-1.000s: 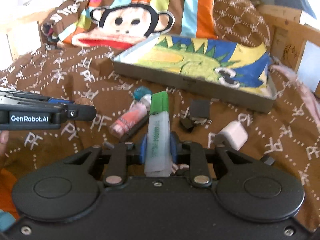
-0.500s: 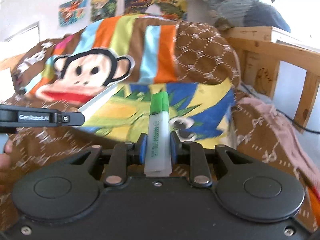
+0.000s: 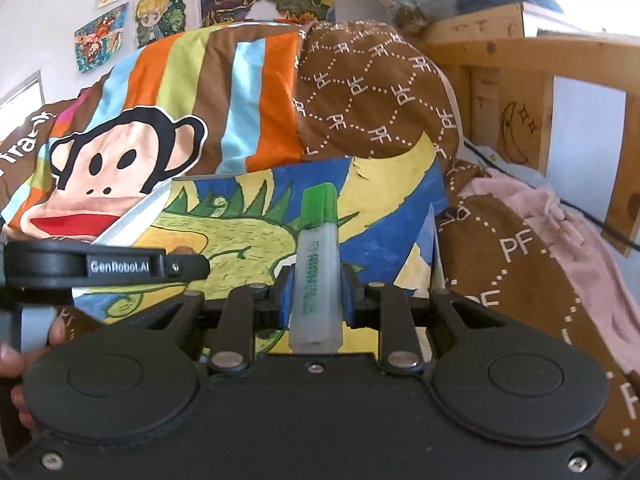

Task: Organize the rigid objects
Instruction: 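Carry the walnut into the tray and open the left tool while the right tool drops the highlighter there, then lift both open tools up and away from the tray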

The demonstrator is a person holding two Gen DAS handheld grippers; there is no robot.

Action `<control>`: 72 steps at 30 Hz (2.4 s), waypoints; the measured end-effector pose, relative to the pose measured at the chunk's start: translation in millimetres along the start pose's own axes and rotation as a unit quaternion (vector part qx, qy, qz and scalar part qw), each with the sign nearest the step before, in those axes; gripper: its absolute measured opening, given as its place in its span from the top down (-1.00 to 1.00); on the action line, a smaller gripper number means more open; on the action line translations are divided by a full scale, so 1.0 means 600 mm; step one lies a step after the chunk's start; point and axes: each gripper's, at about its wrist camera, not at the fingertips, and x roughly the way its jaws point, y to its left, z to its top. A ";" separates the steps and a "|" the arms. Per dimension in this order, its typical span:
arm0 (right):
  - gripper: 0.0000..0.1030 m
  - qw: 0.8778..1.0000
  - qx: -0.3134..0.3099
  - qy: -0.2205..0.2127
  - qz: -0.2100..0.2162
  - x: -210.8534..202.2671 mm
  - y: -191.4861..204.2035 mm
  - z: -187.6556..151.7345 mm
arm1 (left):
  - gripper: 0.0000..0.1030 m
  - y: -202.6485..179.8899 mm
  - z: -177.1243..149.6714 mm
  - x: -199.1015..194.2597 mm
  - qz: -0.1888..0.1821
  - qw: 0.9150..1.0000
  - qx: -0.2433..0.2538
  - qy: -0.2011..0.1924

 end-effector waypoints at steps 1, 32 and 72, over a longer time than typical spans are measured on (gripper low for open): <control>0.66 1.000 0.001 0.005 -0.001 0.008 -0.003 -0.001 | 0.45 0.000 -0.003 0.005 0.001 1.000 0.000 0.004; -0.08 0.997 -0.036 0.060 0.018 0.007 0.009 -0.012 | -0.08 0.020 -0.011 -0.067 0.024 1.000 0.003 0.015; -1.00 0.998 0.009 -0.054 -0.017 -0.530 0.145 -0.104 | -0.99 0.057 -0.166 -0.504 0.033 0.990 0.058 -0.128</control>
